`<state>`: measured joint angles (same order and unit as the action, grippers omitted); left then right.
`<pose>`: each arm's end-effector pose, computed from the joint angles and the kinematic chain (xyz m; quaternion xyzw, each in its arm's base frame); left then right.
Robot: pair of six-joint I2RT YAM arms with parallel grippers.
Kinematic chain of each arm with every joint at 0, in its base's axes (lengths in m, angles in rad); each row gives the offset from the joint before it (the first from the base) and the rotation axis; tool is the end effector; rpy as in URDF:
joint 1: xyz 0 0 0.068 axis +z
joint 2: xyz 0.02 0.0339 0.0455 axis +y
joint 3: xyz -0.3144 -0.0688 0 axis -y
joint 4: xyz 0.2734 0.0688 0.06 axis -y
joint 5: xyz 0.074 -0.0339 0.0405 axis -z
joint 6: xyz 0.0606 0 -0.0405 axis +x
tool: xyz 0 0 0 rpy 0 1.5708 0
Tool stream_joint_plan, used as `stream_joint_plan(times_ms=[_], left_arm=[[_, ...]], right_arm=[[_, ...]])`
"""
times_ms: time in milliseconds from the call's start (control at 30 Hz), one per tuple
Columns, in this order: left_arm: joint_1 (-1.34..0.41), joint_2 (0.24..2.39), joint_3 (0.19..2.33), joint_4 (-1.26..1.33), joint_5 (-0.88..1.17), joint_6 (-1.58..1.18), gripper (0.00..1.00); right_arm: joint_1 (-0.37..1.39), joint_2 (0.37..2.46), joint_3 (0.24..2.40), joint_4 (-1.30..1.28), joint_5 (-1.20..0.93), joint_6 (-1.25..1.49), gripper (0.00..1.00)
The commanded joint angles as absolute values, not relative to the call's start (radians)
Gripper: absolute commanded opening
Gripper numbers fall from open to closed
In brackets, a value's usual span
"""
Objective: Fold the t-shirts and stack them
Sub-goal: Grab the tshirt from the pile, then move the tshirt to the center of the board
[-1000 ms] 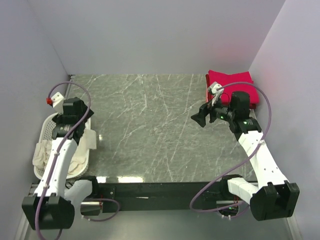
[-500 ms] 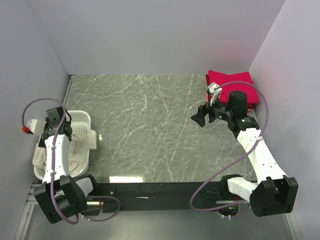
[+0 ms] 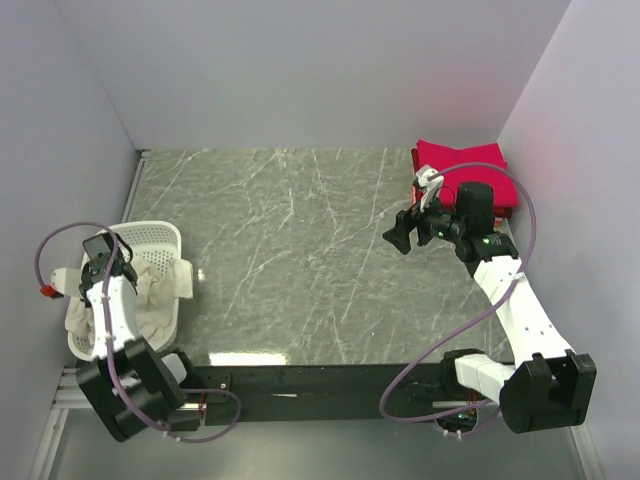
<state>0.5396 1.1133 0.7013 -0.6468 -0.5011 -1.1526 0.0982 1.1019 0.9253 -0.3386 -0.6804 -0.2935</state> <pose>0.1720 0.1370 0.2302 -0.7433 0.5743 0.1547 0.3062 0.2580 0.0637 0.3453 -0.3233 0.7661 0.2406 0.5006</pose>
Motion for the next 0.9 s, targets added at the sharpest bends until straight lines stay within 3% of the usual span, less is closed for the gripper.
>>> stream_joint_plan(times_ms=[0, 33, 167, 333, 567, 867], left_arm=[[0.543, 0.953, 0.742, -0.522, -0.381, -1.068, 0.09], [0.543, 0.904, 0.744, -0.491, -0.341, -0.999, 0.00], [0.523, 0.712, 0.841, -0.399, -0.236, -0.865, 0.00], [0.509, 0.756, 0.983, -0.263, 0.189, -0.805, 0.00], [0.416, 0.986, 1.431, -0.267, 0.451, -0.805, 0.01], [0.140, 1.236, 1.991, -0.287, 0.436, -0.807, 0.01]], right_arm=[[0.104, 1.081, 0.942, -0.333, -0.664, -0.308, 0.96], [0.103, 1.078, 0.942, -0.333, -0.663, -0.308, 0.96], [0.103, 1.080, 0.943, -0.333, -0.663, -0.307, 0.96], [0.103, 1.089, 0.946, -0.341, -0.663, -0.307, 0.95], [0.103, 1.081, 0.946, -0.336, -0.655, -0.310, 0.95], [0.103, 1.083, 0.948, -0.347, -0.643, -0.318, 0.95]])
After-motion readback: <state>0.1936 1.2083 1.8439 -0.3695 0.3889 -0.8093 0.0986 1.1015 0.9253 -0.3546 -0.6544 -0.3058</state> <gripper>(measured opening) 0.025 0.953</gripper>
